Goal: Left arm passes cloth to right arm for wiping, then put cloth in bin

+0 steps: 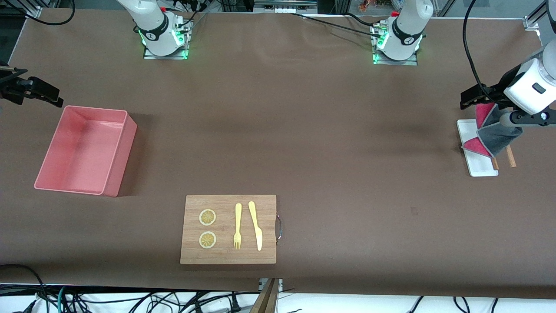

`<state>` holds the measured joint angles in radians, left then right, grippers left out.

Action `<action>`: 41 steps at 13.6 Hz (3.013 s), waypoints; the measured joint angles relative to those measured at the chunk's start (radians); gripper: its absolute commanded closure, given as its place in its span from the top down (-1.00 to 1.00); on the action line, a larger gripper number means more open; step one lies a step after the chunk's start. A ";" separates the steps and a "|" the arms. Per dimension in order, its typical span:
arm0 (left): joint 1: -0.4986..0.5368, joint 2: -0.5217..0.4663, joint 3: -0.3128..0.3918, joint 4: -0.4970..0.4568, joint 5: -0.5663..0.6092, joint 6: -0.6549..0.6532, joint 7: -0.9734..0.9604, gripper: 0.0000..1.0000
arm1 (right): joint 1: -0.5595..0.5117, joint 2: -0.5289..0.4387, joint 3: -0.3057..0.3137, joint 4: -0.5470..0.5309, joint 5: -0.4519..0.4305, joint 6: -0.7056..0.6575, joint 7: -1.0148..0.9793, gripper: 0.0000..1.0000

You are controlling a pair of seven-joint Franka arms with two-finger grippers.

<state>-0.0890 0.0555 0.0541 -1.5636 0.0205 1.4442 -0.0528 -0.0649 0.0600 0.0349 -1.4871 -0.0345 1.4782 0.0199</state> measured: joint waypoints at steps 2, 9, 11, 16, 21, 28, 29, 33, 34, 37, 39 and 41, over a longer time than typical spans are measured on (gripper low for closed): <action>0.000 0.000 0.000 0.000 0.000 -0.004 0.000 1.00 | 0.000 0.000 0.000 0.000 0.000 0.000 0.000 1.00; 0.004 0.003 0.001 -0.002 0.000 -0.012 0.000 1.00 | -0.001 0.000 0.000 0.000 0.000 -0.001 0.000 1.00; 0.027 0.011 0.003 -0.012 0.000 -0.036 0.003 1.00 | -0.001 0.000 -0.001 0.000 0.000 -0.001 0.000 1.00; 0.112 0.057 0.006 -0.077 0.000 -0.053 0.075 1.00 | -0.001 0.000 -0.001 0.000 0.000 -0.001 0.000 1.00; 0.201 0.190 0.011 -0.080 0.123 0.038 0.404 1.00 | -0.001 0.000 -0.001 0.000 0.000 -0.001 0.000 1.00; 0.268 0.237 0.011 -0.093 0.240 0.085 0.747 1.00 | -0.002 0.000 -0.005 0.000 0.000 -0.001 0.000 1.00; 0.294 0.238 0.012 -0.115 0.240 0.108 0.789 1.00 | -0.002 0.000 -0.005 0.000 0.000 -0.001 0.000 1.00; 0.372 0.249 0.013 -0.236 0.240 0.302 0.954 1.00 | -0.002 0.000 -0.005 0.000 0.000 -0.001 0.000 1.00; 0.382 0.251 0.013 -0.252 0.240 0.319 0.974 1.00 | -0.002 0.000 -0.005 -0.001 0.000 -0.001 0.000 1.00; 0.394 0.252 0.012 -0.295 0.240 0.368 0.994 1.00 | -0.002 0.000 -0.005 -0.001 0.000 -0.001 0.000 1.00; 0.403 0.252 0.012 -0.314 0.240 0.385 0.999 1.00 | -0.002 0.000 -0.005 -0.001 0.000 -0.001 0.000 1.00; 0.412 0.252 0.012 -0.324 0.240 0.404 1.004 0.83 | -0.002 0.000 -0.005 -0.001 0.000 -0.001 0.000 1.00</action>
<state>0.3228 0.3077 0.0661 -1.8880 0.2609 1.8485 0.9513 -0.0672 0.0600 0.0295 -1.4877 -0.0342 1.4772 0.0199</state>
